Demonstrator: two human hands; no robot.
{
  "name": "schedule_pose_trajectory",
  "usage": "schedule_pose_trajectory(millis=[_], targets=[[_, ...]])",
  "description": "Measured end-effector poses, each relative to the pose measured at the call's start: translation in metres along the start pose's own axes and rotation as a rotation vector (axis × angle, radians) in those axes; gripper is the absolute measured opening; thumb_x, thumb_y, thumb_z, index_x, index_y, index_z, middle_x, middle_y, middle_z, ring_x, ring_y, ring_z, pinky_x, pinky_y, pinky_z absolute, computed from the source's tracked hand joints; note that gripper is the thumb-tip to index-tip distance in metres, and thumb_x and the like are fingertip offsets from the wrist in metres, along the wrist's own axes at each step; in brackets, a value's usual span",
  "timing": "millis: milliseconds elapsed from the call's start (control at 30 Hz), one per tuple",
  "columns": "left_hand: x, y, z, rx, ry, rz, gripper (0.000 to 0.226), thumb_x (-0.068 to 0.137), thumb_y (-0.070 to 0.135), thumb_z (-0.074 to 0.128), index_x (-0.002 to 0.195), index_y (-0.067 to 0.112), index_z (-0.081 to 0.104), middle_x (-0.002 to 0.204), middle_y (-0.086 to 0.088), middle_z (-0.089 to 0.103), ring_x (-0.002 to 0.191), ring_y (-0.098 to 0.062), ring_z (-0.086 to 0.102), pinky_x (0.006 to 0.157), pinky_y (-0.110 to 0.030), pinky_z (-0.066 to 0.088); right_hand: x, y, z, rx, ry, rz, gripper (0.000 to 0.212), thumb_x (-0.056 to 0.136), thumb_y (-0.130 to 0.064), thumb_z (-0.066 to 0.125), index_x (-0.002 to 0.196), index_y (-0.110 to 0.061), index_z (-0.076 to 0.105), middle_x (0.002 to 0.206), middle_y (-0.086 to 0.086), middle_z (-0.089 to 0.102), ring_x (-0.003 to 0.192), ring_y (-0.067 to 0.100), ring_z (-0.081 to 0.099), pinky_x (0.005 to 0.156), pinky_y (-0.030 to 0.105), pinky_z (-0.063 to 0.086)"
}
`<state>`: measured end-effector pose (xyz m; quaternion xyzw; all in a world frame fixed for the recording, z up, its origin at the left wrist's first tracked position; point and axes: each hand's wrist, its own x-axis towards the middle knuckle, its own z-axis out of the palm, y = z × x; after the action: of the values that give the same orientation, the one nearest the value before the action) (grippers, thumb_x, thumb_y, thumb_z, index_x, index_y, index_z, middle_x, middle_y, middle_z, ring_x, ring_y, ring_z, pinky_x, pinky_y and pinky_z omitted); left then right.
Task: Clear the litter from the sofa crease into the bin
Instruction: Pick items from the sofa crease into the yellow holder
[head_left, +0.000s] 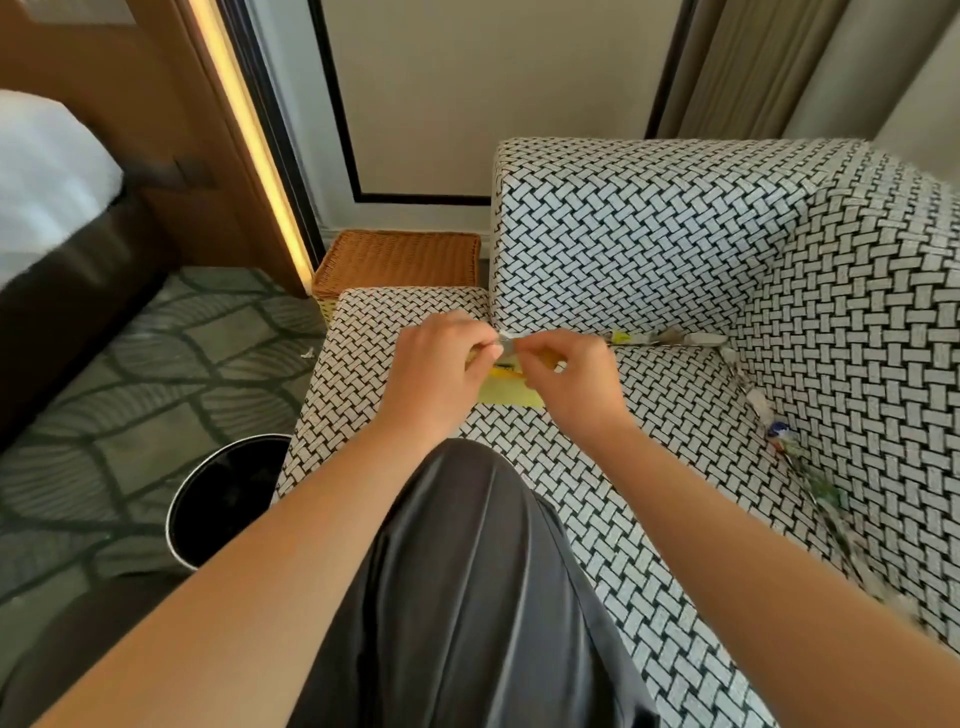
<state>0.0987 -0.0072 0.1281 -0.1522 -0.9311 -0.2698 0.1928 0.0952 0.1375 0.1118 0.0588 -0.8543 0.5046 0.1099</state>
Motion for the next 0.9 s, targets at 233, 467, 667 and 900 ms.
schedule_pose_trajectory(millis=[233, 467, 667, 900], targets=[[0.002, -0.007, 0.044, 0.171, -0.192, -0.045, 0.023, 0.092, 0.023, 0.052, 0.077, 0.019, 0.069, 0.07, 0.0, 0.065, 0.073, -0.02, 0.056, 0.089, -0.038, 0.039, -0.001, 0.037, 0.004, 0.017, -0.047, 0.23, 0.017, 0.088, -0.01, 0.056, 0.097, -0.013, 0.07, 0.069, -0.004, 0.06, 0.066, 0.017, 0.058, 0.058, 0.022, 0.047], [0.014, -0.015, 0.066, 0.015, -0.102, -0.236, 0.023, 0.088, 0.028, 0.058, 0.106, 0.014, 0.061, 0.113, -0.008, 0.055, 0.109, -0.024, 0.048, 0.087, -0.032, 0.036, 0.01, 0.055, 0.003, 0.083, -0.039, 0.331, 0.012, 0.091, -0.012, 0.055, 0.092, -0.018, 0.066, 0.071, -0.001, 0.059, 0.07, 0.02, 0.06, 0.069, 0.036, 0.055], [0.015, -0.018, 0.07, -0.457, -0.407, -0.577, 0.037, 0.096, 0.036, 0.043, 0.113, 0.01, 0.061, 0.093, -0.004, 0.06, 0.085, -0.018, 0.055, 0.064, -0.026, 0.04, 0.025, 0.064, 0.007, 0.185, 0.021, 0.241, 0.017, 0.091, -0.007, 0.052, 0.104, -0.008, 0.062, 0.079, -0.002, 0.06, 0.073, 0.014, 0.059, 0.071, 0.032, 0.057], [0.018, -0.023, 0.072, -0.749, -0.495, -0.684, 0.027, 0.093, 0.044, 0.046, 0.103, 0.025, 0.062, 0.108, 0.001, 0.061, 0.1, -0.013, 0.054, 0.08, -0.026, 0.04, 0.039, 0.075, 0.015, 0.344, 0.071, 0.333, 0.019, 0.093, -0.007, 0.048, 0.106, -0.012, 0.061, 0.083, 0.01, 0.06, 0.073, 0.015, 0.056, 0.066, 0.023, 0.051]])
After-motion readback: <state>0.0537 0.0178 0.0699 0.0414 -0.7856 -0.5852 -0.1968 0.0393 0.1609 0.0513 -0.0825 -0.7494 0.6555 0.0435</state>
